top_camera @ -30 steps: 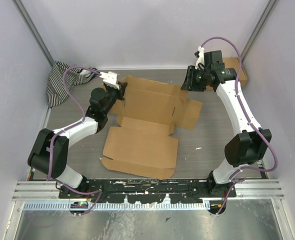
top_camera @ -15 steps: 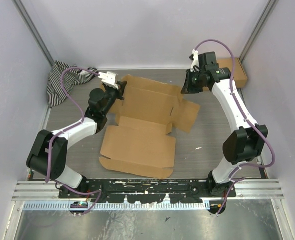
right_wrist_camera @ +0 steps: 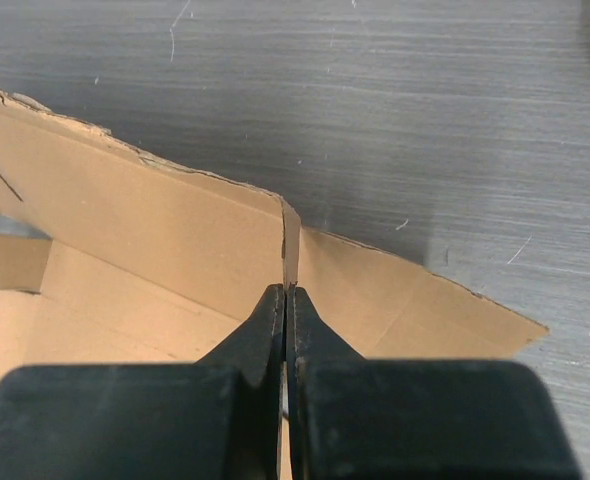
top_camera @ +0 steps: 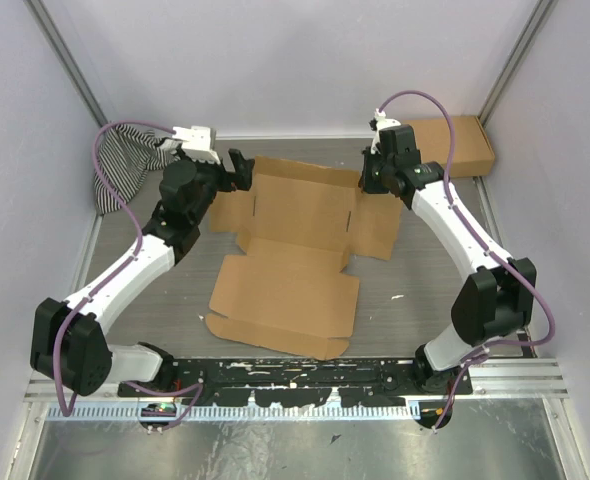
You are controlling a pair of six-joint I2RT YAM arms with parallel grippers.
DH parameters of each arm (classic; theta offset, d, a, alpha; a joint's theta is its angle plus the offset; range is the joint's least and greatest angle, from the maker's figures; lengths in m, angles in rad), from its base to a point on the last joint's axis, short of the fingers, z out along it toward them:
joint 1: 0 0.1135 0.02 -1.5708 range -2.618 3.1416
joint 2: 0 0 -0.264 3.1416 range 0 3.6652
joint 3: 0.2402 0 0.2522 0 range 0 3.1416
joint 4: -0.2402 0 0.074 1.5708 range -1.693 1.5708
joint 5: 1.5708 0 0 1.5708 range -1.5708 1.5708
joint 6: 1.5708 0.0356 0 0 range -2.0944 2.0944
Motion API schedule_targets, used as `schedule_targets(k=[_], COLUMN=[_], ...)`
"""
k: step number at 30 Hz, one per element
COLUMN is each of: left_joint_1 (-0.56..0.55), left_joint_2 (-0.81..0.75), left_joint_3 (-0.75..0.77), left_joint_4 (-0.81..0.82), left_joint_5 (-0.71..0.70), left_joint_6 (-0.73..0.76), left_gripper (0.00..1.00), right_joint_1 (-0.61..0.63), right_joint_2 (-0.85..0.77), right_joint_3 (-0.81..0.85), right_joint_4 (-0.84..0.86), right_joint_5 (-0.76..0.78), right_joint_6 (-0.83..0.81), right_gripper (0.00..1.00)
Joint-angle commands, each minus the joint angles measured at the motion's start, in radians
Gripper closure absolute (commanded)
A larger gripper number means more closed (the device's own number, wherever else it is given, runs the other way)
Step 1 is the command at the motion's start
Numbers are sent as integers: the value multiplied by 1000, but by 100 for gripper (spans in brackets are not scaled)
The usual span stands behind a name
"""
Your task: Fold the paper box
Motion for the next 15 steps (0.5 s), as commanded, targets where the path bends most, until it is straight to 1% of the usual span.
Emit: schedule_targets(k=[1,4,5,6,8,9,11,13,15], left_joint_1=[0,2,2,2,2,2,2,2,2], left_joint_2=[-2,41,55,62,70,69,65,71,83], left_joint_3=[129,221,238,248,251,243,216,212,219], left_joint_4=[-348,-508,-541,-560,-597,-603,-587,-594,-620], left_joint_5=[-99,-34,-2,25,33,30,-4,-23,-29], left_joint_6=[-76,-72,-69,-71,-100,-107,-119,-116,-108], left_gripper=[2,1,7,20,48,57,61,58,58], right_joint_1=[35,82,99,117,132,136,142,143,143], right_joint_2=[-133,-154,-165,-174,-189,-198,-218,-231,-236], right_joint_3=[-111,-175,-205,-232,-279,-313,-361,-395,-414], right_joint_4=[355,454,493,529,587,612,659,686,699], right_joint_5=[96,172,193,214,241,243,272,287,291], right_joint_6=[2,-47,-64,-80,-81,-79,-76,-64,-54], right_gripper=[99,99,99,99,99,99,99,99,99])
